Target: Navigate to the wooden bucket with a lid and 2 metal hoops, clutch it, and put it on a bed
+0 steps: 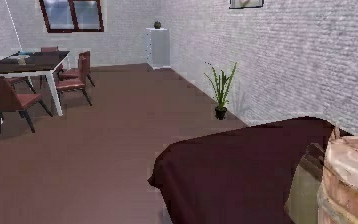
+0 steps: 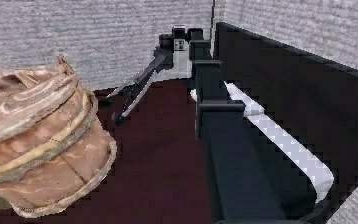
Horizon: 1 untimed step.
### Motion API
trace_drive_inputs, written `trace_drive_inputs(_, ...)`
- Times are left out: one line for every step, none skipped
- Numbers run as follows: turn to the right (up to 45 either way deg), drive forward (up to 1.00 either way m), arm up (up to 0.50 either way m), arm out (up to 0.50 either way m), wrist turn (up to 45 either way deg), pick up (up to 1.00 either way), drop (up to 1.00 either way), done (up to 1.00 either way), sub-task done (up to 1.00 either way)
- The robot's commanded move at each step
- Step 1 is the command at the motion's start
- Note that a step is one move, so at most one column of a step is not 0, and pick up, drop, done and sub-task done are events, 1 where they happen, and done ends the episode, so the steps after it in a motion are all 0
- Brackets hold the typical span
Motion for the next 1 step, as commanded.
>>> trace_drive_inputs(0.0,0.00,0.00,0.00,45.0,0.00,0.00,0.00,0.00)
